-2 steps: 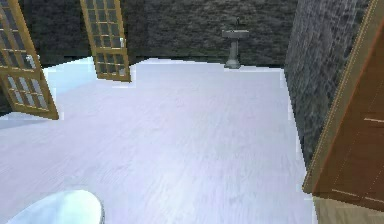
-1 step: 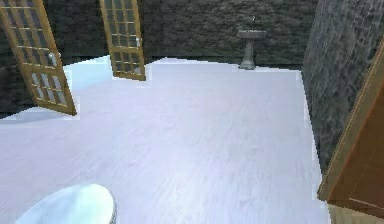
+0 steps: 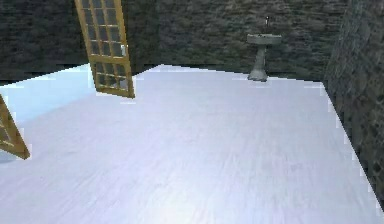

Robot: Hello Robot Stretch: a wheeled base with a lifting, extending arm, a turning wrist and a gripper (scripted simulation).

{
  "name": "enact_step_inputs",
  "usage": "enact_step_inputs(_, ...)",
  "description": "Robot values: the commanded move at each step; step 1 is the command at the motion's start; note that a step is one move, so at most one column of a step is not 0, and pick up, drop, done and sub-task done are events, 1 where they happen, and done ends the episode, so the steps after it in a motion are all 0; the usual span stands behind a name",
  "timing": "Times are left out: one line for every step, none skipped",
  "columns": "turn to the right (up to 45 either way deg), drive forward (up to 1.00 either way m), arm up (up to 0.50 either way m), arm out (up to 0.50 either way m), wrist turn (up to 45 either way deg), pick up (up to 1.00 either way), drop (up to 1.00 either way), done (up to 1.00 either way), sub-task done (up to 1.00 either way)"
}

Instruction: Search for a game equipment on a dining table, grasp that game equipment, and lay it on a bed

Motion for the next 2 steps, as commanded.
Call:
enact_step_inputs(3.0, 0.00, 0.00, 0.00, 0.0, 0.00, 0.00, 0.00, 0.00)
enact_step_inputs(0.0, 0.20, 0.00, 0.00, 0.0, 0.00, 0.00, 0.00, 0.00)
